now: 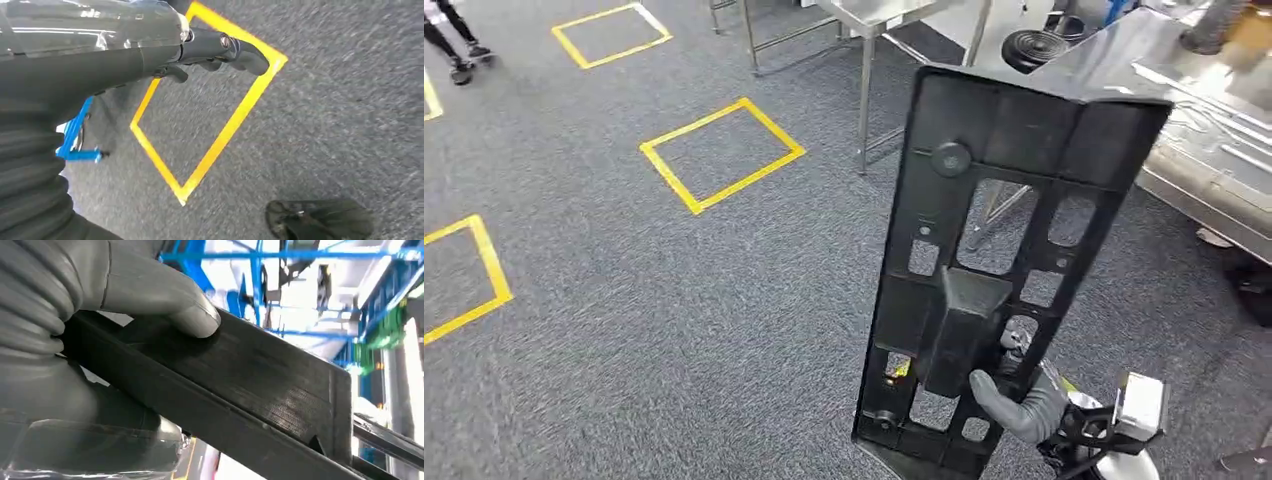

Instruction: Take the parts from the cabinet and place them on the table.

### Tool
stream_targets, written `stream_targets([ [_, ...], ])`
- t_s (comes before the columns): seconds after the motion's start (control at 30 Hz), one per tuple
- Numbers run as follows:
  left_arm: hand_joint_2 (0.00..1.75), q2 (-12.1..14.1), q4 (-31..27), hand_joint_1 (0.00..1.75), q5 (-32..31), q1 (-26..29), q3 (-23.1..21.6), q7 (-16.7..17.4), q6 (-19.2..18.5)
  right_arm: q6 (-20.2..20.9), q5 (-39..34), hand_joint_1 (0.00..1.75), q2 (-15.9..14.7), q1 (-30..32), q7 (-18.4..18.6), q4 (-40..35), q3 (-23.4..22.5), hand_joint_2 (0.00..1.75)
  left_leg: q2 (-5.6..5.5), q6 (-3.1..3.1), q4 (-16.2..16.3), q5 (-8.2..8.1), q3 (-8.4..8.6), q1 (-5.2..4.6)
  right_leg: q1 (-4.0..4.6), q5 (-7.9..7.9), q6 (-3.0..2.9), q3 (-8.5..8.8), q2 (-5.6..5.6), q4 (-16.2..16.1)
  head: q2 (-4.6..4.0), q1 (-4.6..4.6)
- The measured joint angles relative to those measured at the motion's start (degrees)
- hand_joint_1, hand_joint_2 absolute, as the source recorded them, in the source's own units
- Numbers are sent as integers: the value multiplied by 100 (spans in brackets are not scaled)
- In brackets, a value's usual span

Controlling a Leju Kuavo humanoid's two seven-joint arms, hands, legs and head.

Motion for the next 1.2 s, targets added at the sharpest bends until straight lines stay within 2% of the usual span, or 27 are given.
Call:
stream_targets([
  [0.13, 175, 66, 0, 0, 105, -15, 7, -158, 57, 190, 127, 169, 164, 81, -15, -39, -107, 175, 198, 138, -43, 25, 24, -41, -51, 41, 135, -68, 201, -20, 0, 0],
  [0.17, 175, 76, 0, 0, 144, -32, 11, -238, 76, 208, 140, 169, 196, 82, -20, -31, -131, 175, 278, 197, -102, 64, 44, 4, -55, 19, 142, -69, 157, 4, 0, 0],
  [0.2, 175, 96, -2, 0, 164, -52, 15, -320, 103, 236, 142, 169, 236, 52, -51, -20, -160, 175, 316, 217, -136, 71, 61, -4, -27, -88, 164, -128, -160, 152, 0, 0],
  [0.23, 175, 103, -2, 0, 170, -52, 20, -416, 133, 267, 164, 169, 271, -13, -86, 2, -177, 175, 375, 234, -144, 75, 67, -10, -30, -289, 187, -302, -329, 484, 0, 0],
  [0.3, 175, 153, -2, 0, 179, -49, 26, -608, 208, 348, 199, 169, 420, -127, -162, 85, -186, 175, 503, 241, -142, 66, 59, -26, -53, -674, 226, -765, -447, 1398, 0, 0],
  [0.33, 175, 186, -2, 0, 179, -67, 28, -665, 229, 406, 214, 169, 488, -209, -188, 153, -184, 175, 584, 243, -140, 57, 56, -30, -68, -736, 235, -935, -457, 1717, 0, 0],
  [0.37, 175, 212, -2, 0, 181, -100, 31, -682, 238, 426, 232, 169, 538, -290, -190, 201, -179, 175, 644, 240, -140, 52, 60, -31, -75, -656, 240, -946, -472, 1720, 2, 0],
  [0.4, 175, 236, -2, 0, 203, -145, 31, -704, 266, 457, 236, 169, 592, -380, -190, 245, -164, 175, 699, 231, -140, 43, 70, -31, -78, -454, 236, -820, -492, 1451, 0, 0],
  [0.43, 175, 254, -2, 0, 216, -190, 31, -721, 286, 466, 238, 169, 638, -471, -188, 275, -151, 175, 747, 220, -140, 34, 86, -31, -77, -209, 224, -590, -530, 1001, 0, 0],
  [0.47, 175, 269, -2, 0, 223, -229, 31, -748, 295, 475, 238, 169, 676, -571, -179, 306, -145, 175, 786, 201, -141, 22, 110, -31, -70, 27, 200, -305, -632, 463, 0, 0],
  [0.5, 175, 284, -2, 0, 227, -259, 31, -772, 297, 479, 238, 169, 715, -676, -166, 334, -138, 175, 836, 176, -143, 6, 138, -43, -37, 82, 153, -73, -918, 0, 0, 0],
  [0.53, 175, 297, -2, 0, 229, -271, 31, -789, 301, 485, 238, 169, 750, -759, -147, 365, -129, 175, 877, 135, -131, -19, 142, -81, 25, 62, 94, -68, -968, -32, 0, 0],
  [0.63, 175, 321, -2, 0, 284, -265, 42, -767, 326, 474, 190, 169, 796, -847, -153, 452, -118, 175, 1016, 41, -173, -32, 196, -60, 52, 62, 20, -93, -765, -27, 2, 0],
  [0.67, 175, 321, -2, 0, 293, -261, 44, -759, 330, 474, 177, 169, 809, -860, -175, 478, -118, 175, 1048, -8, -169, -62, 220, -75, 7, 93, -28, -53, -697, -91, 2, -2],
  [0.7, 175, 348, -2, 0, 291, -251, 46, -730, 328, 477, 171, 169, 853, -874, -206, 501, -114, 175, 792, -35, -66, -134, 189, -40, -7, 111, -54, -29, -654, -122, 0, 0],
  [0.73, 175, 356, -2, 0, 277, -221, 46, -664, 323, 477, 168, 169, 870, -920, -241, 540, -112, 175, 573, -41, 259, -329, 31, -36, -19, 111, -105, -28, -601, -124, 2, -2],
  [0.8, 175, 358, -2, 0, 245, -146, 46, -476, 275, 455, 193, 169, 946, -901, -322, 595, -107, 175, 433, -57, 1212, -751, -453, -39, -9, 101, -131, -26, -457, -123, 2, -2],
  [0.83, 175, 361, -2, 0, 212, -105, 46, -378, 255, 435, 223, 169, 966, -862, -368, 614, -107, 175, 427, -64, 1585, -830, -663, -39, 0, 97, -137, -21, -377, -120, 0, -2],
  [0.87, 175, 372, -2, 0, 188, -75, 46, -306, 229, 400, 238, 169, 984, -817, -402, 632, -107, 175, 425, -60, 1674, -766, -745, -40, 5, 93, -138, -10, -301, -117, 2, -2],
  [0.9, 175, 376, -2, 0, 147, -61, 46, -245, 212, 383, 249, 169, 984, -770, -429, 640, -107, 175, 422, -50, 1504, -573, -705, -39, 5, 83, -135, 4, -230, -112, 0, -2],
  [0.93, 175, 391, -2, 0, 107, -59, 44, -212, 195, 370, 269, 169, 992, -726, -453, 640, -116, 175, 406, -34, 1068, -266, -535, -39, 4, 70, -123, 26, -150, -104, 0, -2],
  [0.97, 175, 411, -2, 0, 77, -60, 37, -212, 188, 367, 284, 169, 1009, -691, -457, 638, -136, 175, 323, -13, 518, 41, -303, -38, 0, 52, -107, 49, -78, -93, 2, -2],
  [1.0, 175, 424, -2, 0, 65, -56, 31, -236, 192, 372, 293, 169, 1025, -664, -455, 634, -151, 175, 115, 14, 65, 219, -127, -37, -10, 32, -87, 46, -24, -75, 0, 0],
  [1.03, 175, 448, -2, 0, 59, -50, 28, -280, 210, 378, 293, 169, 1043, -648, -455, 632, -166, 175, -97, 43, -80, 121, -64, -6, 23, 13, -53, 7, 32, -32, 0, 0],
  [1.1, 175, 470, -2, 0, 63, -60, 26, -356, 247, 400, 293, 169, 1049, -598, -444, 623, -195, 175, 3, 70, -93, 112, -55, -43, -37, 41, 20, -48, 145, -45, 0, 0],
  [1.17, 175, 501, -2, 0, 87, -75, 28, -503, 299, 437, 282, 169, 1051, -586, -413, 623, -219, 175, 134, 156, -168, 145, -20, -21, -29, 58, 105, -56, 273, -75, 0, -2],
  [1.2, 175, 514, -4, 0, 94, -101, 28, -562, 317, 464, 276, 169, 1051, -582, -407, 625, -236, 175, 212, 190, -209, 168, 11, -8, -34, 11, 110, -57, 79, -6, 0, 0],
])
